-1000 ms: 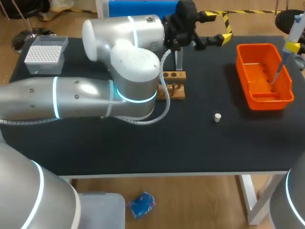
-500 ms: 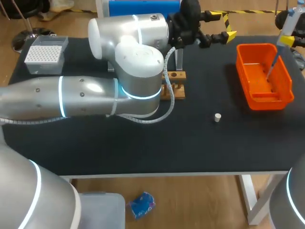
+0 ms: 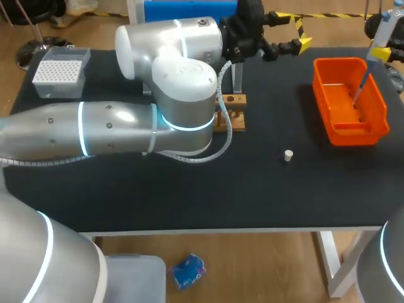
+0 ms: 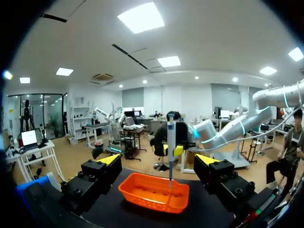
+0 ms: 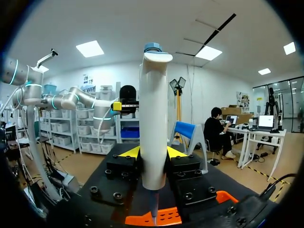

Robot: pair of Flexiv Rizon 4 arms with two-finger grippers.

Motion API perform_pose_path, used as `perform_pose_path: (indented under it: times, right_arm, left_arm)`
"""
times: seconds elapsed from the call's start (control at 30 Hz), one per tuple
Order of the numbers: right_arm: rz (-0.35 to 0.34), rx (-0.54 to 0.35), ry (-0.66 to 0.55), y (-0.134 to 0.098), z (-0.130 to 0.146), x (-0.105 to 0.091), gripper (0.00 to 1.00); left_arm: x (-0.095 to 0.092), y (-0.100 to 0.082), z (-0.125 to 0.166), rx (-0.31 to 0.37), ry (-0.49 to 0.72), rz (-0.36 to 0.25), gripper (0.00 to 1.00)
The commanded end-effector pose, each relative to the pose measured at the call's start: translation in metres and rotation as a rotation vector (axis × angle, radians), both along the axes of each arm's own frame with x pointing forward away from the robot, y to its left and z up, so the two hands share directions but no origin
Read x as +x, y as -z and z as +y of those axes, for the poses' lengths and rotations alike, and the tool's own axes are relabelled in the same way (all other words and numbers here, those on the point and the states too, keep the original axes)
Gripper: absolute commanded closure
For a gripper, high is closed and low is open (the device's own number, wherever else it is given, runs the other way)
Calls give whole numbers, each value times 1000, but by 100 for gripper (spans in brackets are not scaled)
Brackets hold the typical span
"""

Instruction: Invert the test tube, pick up the pipette, mount the tip to pipette, aspirate from beaker and dispense into the tube, eject the tip, return the pipette, and cap with the stopper.

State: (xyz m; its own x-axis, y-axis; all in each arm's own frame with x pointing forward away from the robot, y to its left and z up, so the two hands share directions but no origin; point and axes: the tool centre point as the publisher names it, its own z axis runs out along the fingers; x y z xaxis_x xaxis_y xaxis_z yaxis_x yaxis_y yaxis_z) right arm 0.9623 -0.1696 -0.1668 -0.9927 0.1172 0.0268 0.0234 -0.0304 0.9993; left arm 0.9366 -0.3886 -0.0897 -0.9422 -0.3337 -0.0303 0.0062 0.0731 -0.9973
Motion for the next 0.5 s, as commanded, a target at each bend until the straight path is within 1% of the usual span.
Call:
perform_pose_path:
  times: [0.03,0.07,0.13,0.2,0.23,0.27,0.3,0.37,0.5]
  right_arm:
    - [1,-1,-13,0,-2,3,100]
    - [1,-1,-13,0,-2,3,100]
    - [1,-1,-13,0,-2,3,100]
    - [1,-1,-13,0,-2,3,100]
    - [1,-1,-13,0,-2,3,100]
    - [1,-1,-13,0,-2,3,100]
    - [1,-1,-13,0,-2,3,100]
    - [1,-1,-13,0,-2,3,100]
    - [1,-1,-13,0,-2,3,100]
  left_arm:
    - [-5,-3,-18,-55,-72,-35,0]
    - [-5,-6,-24,-44,-77,-48,0]
    - [-4,-11,-36,-78,-62,-41,0]
    - [-2,-14,-47,-62,-70,-57,0]
    - [-1,-15,-52,-82,-72,-48,0]
    - [0,-15,-58,-68,-75,-43,0]
    - [1,-16,-63,-45,-85,-63,0]
    - [2,-20,-74,-79,-74,-53,0]
    - [4,-28,-96,-71,-76,-43,0]
